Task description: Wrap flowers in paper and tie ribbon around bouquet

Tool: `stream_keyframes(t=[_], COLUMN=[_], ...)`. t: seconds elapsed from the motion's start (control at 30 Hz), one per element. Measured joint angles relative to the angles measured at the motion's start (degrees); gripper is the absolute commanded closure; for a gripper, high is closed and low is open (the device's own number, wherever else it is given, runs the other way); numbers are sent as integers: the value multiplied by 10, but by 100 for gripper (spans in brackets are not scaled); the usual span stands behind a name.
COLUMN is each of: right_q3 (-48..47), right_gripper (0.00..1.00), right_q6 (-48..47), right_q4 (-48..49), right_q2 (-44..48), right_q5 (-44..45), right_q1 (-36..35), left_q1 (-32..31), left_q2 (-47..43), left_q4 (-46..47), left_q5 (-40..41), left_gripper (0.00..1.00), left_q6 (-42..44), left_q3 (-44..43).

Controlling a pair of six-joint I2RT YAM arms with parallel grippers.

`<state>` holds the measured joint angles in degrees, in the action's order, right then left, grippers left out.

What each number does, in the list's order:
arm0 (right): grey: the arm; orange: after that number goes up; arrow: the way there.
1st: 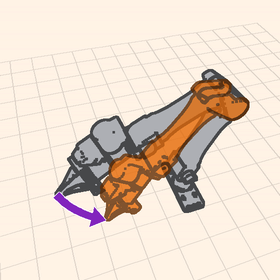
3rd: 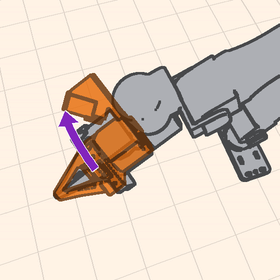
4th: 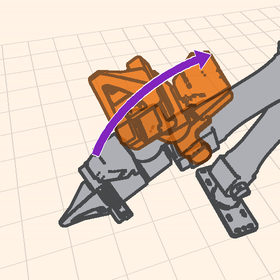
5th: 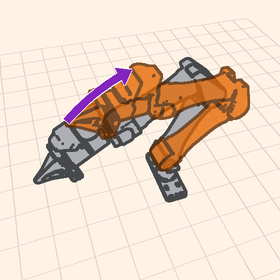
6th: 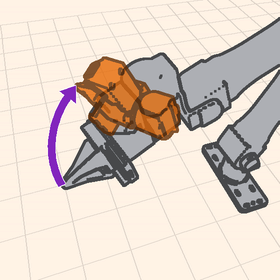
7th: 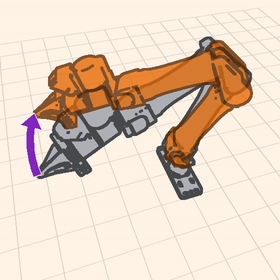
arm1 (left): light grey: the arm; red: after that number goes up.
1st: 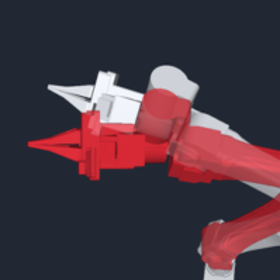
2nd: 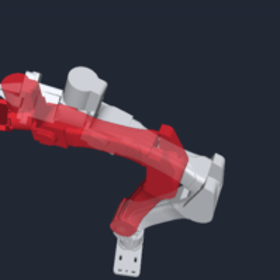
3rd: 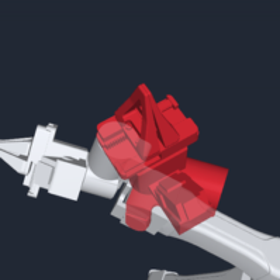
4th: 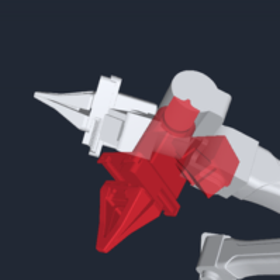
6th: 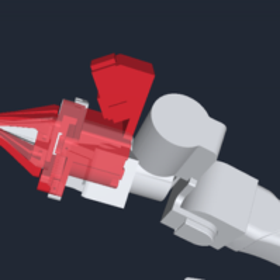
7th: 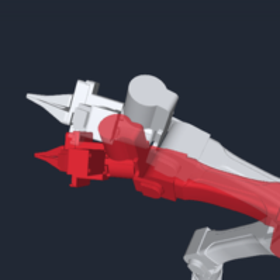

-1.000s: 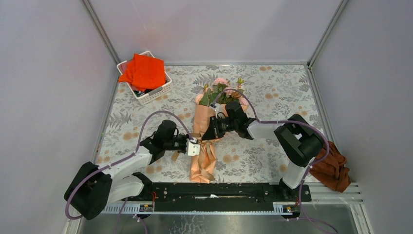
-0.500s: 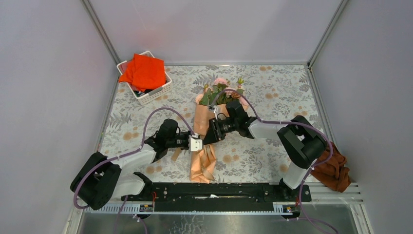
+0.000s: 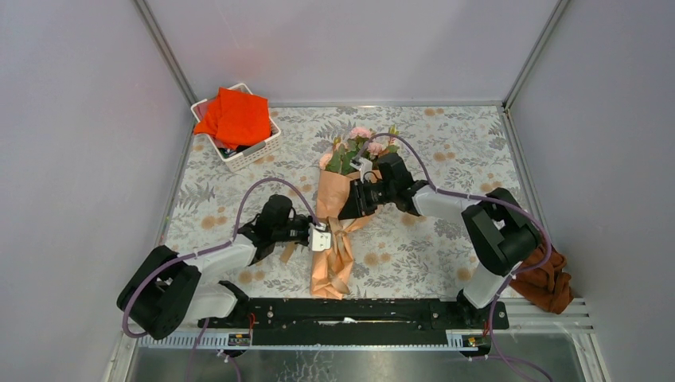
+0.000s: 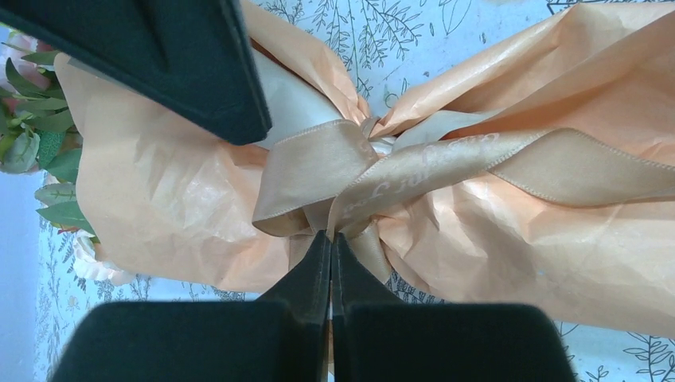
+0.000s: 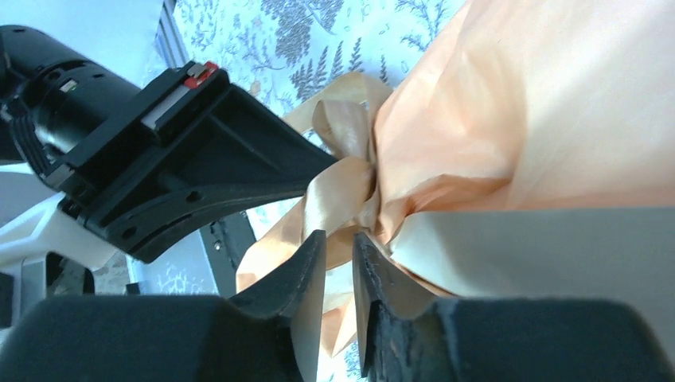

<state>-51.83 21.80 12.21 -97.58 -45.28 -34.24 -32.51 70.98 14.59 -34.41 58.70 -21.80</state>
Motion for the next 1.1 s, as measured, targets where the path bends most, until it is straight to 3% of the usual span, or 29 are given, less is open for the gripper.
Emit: stream_keyframes(t=[0.23, 0.63, 0.87, 1.1], right_q3=[-27, -23, -23, -26], right_gripper=[80, 80, 79, 66], right_q6=[-12, 47, 46, 35], right_q4=[-9, 110, 99, 74], right_q2=[-49, -81, -101, -102], right_q5=[27, -40, -49, -55], right_q1=[-8, -21, -21, -21], left_q1=[0, -3, -3, -3], left_q2=[7, 18, 18, 27], left_q4=[2, 9, 15, 19], left_q5=[2, 2, 6, 13], left_gripper=[100, 100, 100, 100], left_q6=[0, 0, 1, 10], left_q3=[0, 0, 0, 0])
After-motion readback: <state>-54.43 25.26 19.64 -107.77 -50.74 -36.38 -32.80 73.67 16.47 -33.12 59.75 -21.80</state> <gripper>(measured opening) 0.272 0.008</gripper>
